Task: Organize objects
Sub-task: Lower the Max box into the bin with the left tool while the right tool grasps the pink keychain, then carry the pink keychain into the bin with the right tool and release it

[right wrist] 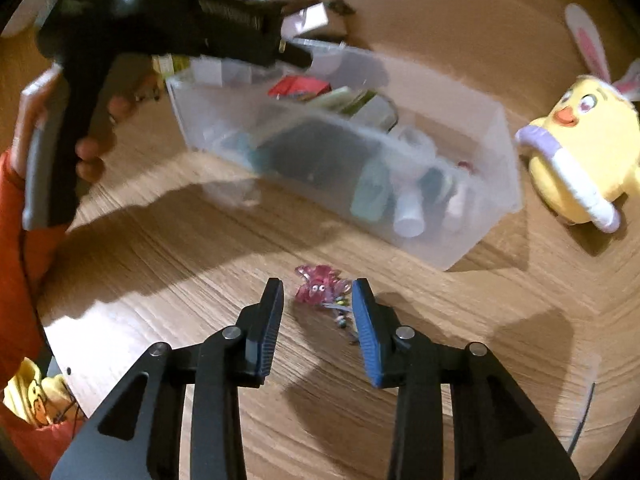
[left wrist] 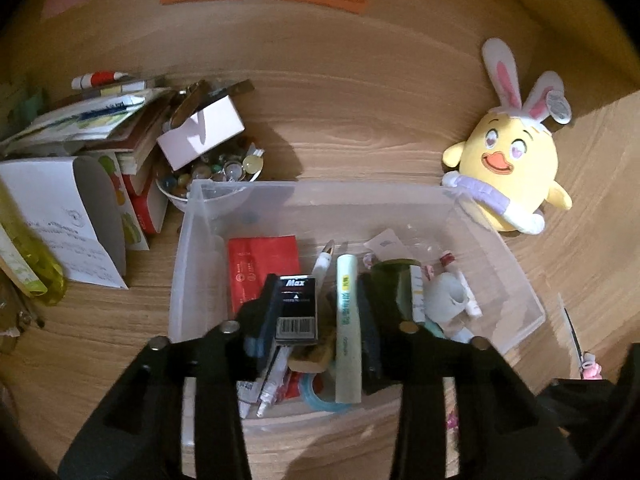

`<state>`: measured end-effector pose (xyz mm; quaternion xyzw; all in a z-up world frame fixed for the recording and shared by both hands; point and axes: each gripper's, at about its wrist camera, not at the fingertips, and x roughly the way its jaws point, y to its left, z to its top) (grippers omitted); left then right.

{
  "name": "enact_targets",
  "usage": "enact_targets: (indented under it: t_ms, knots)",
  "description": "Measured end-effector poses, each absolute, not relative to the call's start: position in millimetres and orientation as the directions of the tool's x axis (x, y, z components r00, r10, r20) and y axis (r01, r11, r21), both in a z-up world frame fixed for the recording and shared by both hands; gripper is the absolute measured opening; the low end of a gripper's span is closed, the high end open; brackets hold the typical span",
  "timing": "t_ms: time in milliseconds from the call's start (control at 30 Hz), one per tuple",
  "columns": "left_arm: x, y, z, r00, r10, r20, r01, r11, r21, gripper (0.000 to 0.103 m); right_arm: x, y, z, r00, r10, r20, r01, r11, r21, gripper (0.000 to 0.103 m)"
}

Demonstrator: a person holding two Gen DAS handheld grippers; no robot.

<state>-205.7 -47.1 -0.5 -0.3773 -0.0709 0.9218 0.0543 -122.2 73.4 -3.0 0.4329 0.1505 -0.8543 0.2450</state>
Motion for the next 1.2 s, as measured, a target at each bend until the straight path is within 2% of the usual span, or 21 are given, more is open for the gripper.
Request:
enact_targets:
  t_ms: [33,167,267,300,567,600,633,700,967,1100,1200]
  knots:
    - [-204,-47,1,-0.714,0.154,-0.683,-0.049,-0.984,-0.170,0.048,-124,73,-5,-0.499,-0.285,-0.818,0.547,-0.836,-0.043,0.032]
    - [-189,-43,11,-0.740,0.153,-0.655,-0.071,-0.986,-0.150,0.051,-131,72,-4,-0.497,-0.292,-0.817,0.541,-0.840,-0.028,0.031]
    - [-176,-41,17,-0.760,0.155,-0.631,-0.083,-0.986,-0.143,0.056,-133,72,-4,-0.503,-0.298,-0.811,0.536,-0.844,-0.023,0.013]
    - [-172,-42,19,-0.765,0.158,-0.624,-0.087,-0.986,-0.143,0.058,-133,71,-3,-0.510,-0.287,-0.811,0.530,-0.847,-0.034,0.011]
    - [-130,-44,35,-0.819,0.147,-0.555,-0.095,-0.988,-0.121,0.065,-123,75,13,-0.545,-0.314,-0.777,0.518,-0.855,-0.017,0.011]
    - [-127,-44,36,-0.824,0.144,-0.548,-0.094,-0.988,-0.119,0.070,-121,74,19,-0.555,-0.318,-0.769,0.514,-0.858,-0.015,0.011]
    - [-123,-44,38,-0.831,0.141,-0.539,-0.093,-0.989,-0.116,0.078,-120,76,26,-0.567,-0.325,-0.757,0.510,-0.860,-0.013,0.011]
    - [-113,-44,41,-0.849,0.136,-0.511,-0.090,-0.989,-0.113,0.085,-122,79,42,-0.590,-0.340,-0.732,0.502,-0.865,-0.003,0.011]
    - [-94,-36,39,-0.868,0.106,-0.485,-0.080,-0.994,-0.073,0.089,-153,81,93,-0.671,-0.366,-0.645,0.456,-0.889,0.030,0.011]
    - [-89,-33,34,-0.868,0.111,-0.484,-0.079,-0.993,-0.086,0.096,-184,71,90,-0.658,-0.347,-0.668,0.440,-0.897,0.032,0.011]
    - [-86,-32,31,-0.867,0.114,-0.485,-0.080,-0.993,-0.090,0.096,-208,63,76,-0.622,-0.332,-0.709,0.429,-0.902,0.045,0.011]
